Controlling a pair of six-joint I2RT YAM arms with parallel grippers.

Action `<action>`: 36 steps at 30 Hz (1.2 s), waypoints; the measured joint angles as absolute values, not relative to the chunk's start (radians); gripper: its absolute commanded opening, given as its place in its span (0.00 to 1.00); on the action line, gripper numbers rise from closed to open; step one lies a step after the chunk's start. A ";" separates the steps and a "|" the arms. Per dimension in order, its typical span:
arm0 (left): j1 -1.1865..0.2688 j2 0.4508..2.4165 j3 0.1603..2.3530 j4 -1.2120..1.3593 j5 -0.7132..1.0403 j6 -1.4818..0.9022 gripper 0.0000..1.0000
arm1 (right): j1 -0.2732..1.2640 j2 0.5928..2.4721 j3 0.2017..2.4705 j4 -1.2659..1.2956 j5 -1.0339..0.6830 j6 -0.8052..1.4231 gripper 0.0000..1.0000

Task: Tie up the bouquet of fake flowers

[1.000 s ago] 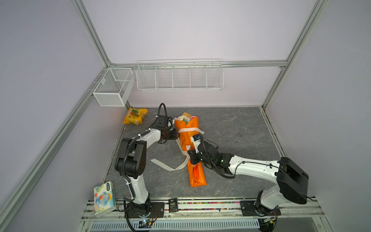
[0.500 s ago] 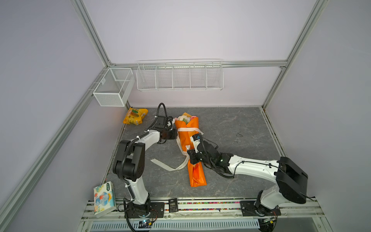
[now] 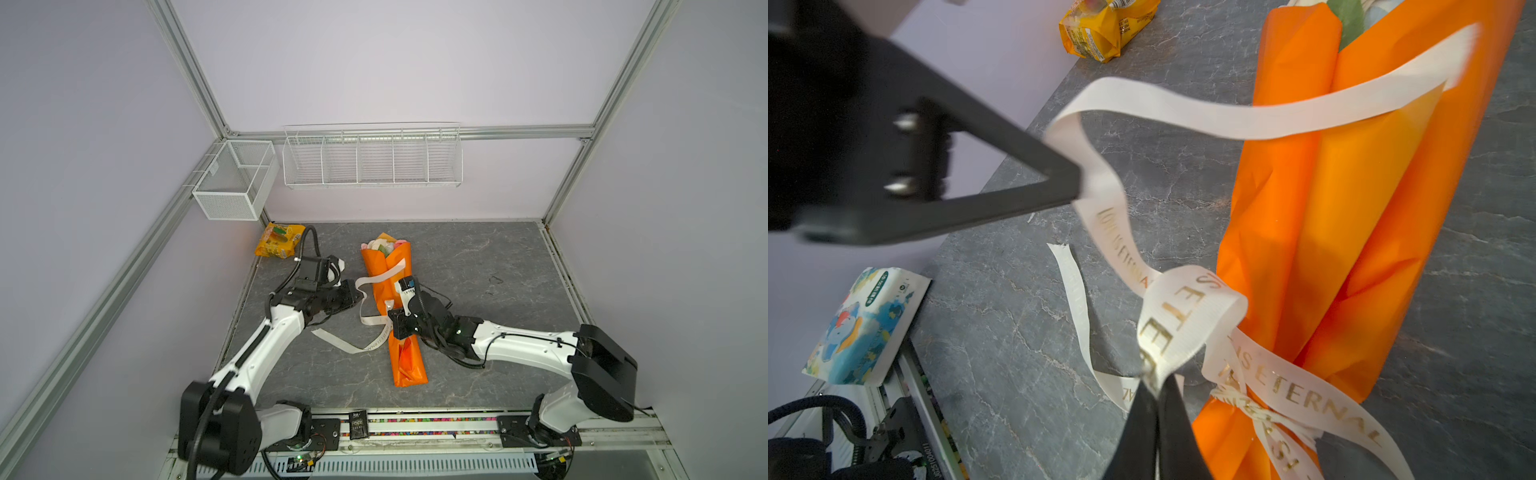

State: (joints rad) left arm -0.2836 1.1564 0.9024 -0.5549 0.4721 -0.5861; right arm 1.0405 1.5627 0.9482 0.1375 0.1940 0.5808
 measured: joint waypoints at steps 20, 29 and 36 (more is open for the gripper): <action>-0.339 0.563 0.790 -0.971 0.527 -1.043 0.00 | 1.037 1.563 0.974 0.115 0.216 0.609 0.07; -0.472 0.531 0.651 -0.964 0.608 -1.132 0.22 | 1.037 1.563 0.982 0.112 0.216 0.602 0.07; -0.609 0.708 0.707 -0.951 0.595 -1.036 0.55 | 1.037 1.563 0.982 0.100 0.218 0.602 0.07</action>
State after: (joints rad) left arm -0.6086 0.7078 0.7071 -0.9508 0.5945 -1.0363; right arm 1.0367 1.5627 0.9821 0.0998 0.2176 0.6022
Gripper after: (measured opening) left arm 0.540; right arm 0.069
